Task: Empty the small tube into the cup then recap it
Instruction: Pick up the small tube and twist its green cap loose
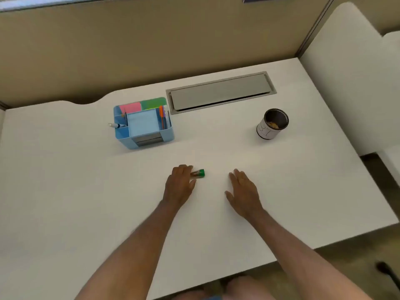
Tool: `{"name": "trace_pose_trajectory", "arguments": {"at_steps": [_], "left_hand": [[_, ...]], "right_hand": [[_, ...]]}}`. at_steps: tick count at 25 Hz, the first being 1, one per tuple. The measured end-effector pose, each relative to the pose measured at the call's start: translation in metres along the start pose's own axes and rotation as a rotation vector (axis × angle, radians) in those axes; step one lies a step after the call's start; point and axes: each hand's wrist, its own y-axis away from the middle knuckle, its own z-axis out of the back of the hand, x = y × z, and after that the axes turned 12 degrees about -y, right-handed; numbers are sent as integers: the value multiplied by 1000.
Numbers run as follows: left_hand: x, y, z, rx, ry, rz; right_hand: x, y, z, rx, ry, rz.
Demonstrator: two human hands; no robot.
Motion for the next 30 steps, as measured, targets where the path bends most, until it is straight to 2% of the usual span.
{"name": "trace_pose_trajectory", "arguments": {"at_steps": [7,15,17,19,22,24,30], "left_hand": [[4,-11,-6,4,111,-13],[-14,-11,-10,5,358,82],[-26,-10,-7,-7,380,80],[-40,-10,-3,-37,398,71],[-56,-14,4,-98,391,44],[-67,-18,9,-125,373,20],[-91,-27,24,-162,311,-48]], "right_hand": [[-2,-4,-5,11,4,-29],[-2,-5,-3,4,-86,-28],[0,-9,9,9,-241,-60],[1,-16,26,-6,-536,-113],[6,-22,47,5,-849,-35],[8,-24,59,50,-899,51],[-3,-38,84,3,-896,159]]}}
